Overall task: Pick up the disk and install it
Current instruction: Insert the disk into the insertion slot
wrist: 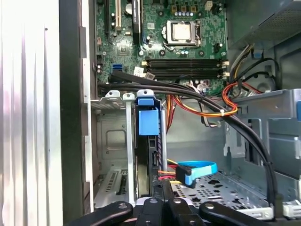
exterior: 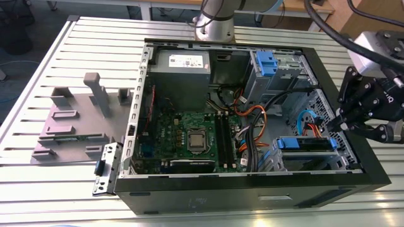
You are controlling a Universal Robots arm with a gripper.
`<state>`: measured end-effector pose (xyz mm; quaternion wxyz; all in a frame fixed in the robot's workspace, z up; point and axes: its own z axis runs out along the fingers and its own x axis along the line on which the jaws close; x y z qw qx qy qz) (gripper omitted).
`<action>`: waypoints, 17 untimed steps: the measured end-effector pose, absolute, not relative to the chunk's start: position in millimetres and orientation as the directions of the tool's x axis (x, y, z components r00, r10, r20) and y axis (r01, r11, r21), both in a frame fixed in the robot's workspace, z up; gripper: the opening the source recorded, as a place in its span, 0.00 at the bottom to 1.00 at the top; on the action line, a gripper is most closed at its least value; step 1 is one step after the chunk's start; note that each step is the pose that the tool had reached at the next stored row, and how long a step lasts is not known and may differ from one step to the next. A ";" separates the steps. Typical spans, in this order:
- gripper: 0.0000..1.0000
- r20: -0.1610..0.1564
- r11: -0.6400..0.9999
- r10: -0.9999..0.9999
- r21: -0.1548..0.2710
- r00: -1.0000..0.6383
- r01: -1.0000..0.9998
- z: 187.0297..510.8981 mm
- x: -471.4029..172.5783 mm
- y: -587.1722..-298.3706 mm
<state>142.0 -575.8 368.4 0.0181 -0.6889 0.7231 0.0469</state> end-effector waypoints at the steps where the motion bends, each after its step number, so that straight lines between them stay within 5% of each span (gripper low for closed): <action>1: 0.11 -0.091 0.046 -0.995 0.043 -0.050 -0.998 370.6 142.0 -575.8; 17: 0.11 -0.092 0.046 -0.994 0.043 -0.050 -0.998 389.4 142.0 -575.8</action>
